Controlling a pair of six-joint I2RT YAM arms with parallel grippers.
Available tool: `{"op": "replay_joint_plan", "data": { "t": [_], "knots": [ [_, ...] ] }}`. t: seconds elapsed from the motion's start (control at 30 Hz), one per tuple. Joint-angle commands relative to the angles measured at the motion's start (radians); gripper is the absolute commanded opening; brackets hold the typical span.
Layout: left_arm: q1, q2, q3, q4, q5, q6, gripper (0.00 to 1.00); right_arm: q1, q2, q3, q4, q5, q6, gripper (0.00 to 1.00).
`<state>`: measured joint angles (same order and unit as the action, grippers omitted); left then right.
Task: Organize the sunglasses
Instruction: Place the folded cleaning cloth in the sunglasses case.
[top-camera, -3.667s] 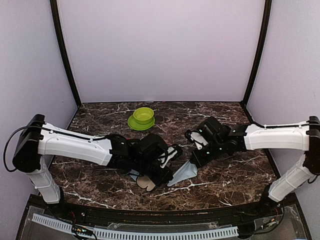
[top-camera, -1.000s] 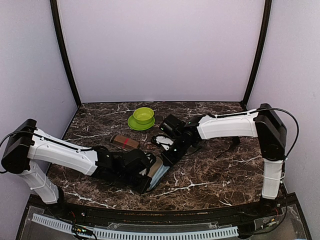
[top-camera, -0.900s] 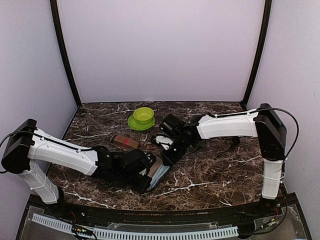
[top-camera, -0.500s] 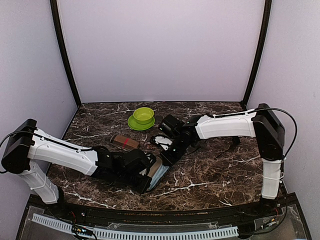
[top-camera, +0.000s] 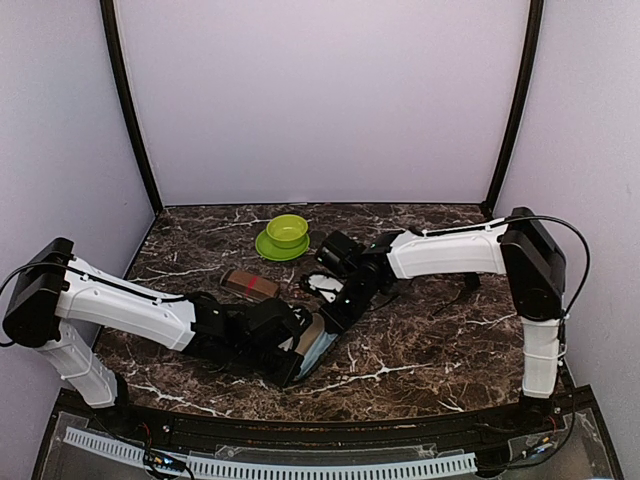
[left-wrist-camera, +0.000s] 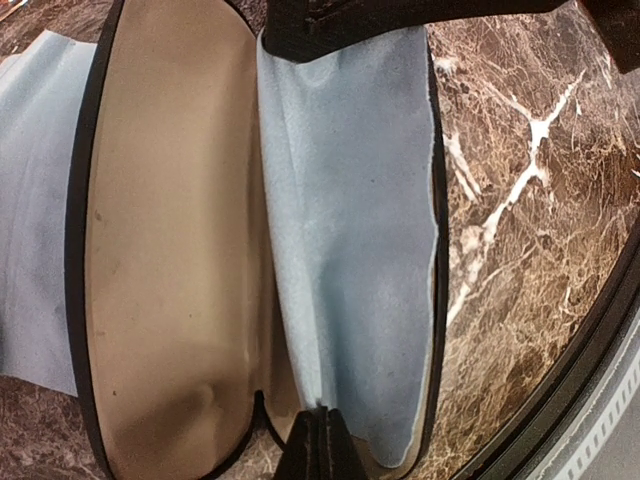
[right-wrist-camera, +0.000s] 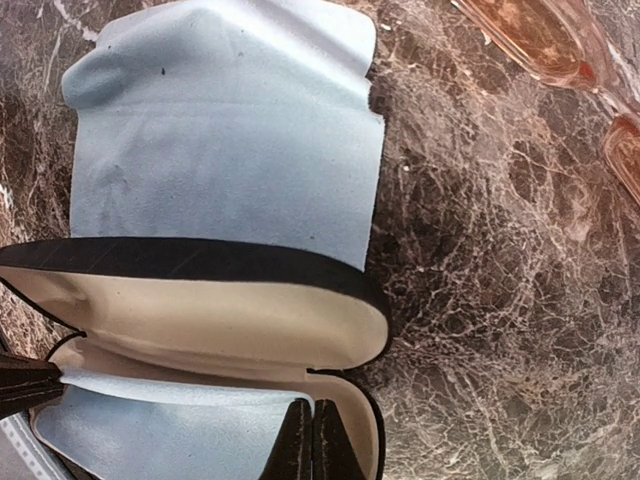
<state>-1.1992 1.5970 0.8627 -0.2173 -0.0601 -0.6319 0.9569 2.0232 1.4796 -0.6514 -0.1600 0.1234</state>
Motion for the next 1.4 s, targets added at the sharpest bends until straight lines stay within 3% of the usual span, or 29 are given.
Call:
{"op": "replay_joint_plan", "data": {
  "t": [0.0, 0.43, 0.53, 0.83, 1.37],
  "knots": [
    [-0.010, -0.012, -0.009, -0.047, 0.025, 0.011, 0.00, 0.003, 0.024, 0.036, 0.006, 0.034, -0.020, 0.00],
    [-0.012, -0.009, -0.005, -0.047, 0.025, 0.013, 0.00, 0.003, 0.009, 0.022, -0.006, 0.035, -0.028, 0.00],
    [-0.013, -0.007, -0.005, -0.050, 0.022, 0.011, 0.00, 0.003, 0.000, 0.025, -0.011, 0.028, -0.028, 0.04],
    [-0.019, -0.025, 0.012, -0.083, -0.020, -0.001, 0.20, 0.003, -0.018, 0.047, -0.023, 0.028, -0.022, 0.16],
    [-0.028, -0.039, 0.060, -0.127, -0.064, 0.026, 0.30, 0.003, -0.088, 0.006, -0.003, 0.024, 0.001, 0.19]
  ]
}}
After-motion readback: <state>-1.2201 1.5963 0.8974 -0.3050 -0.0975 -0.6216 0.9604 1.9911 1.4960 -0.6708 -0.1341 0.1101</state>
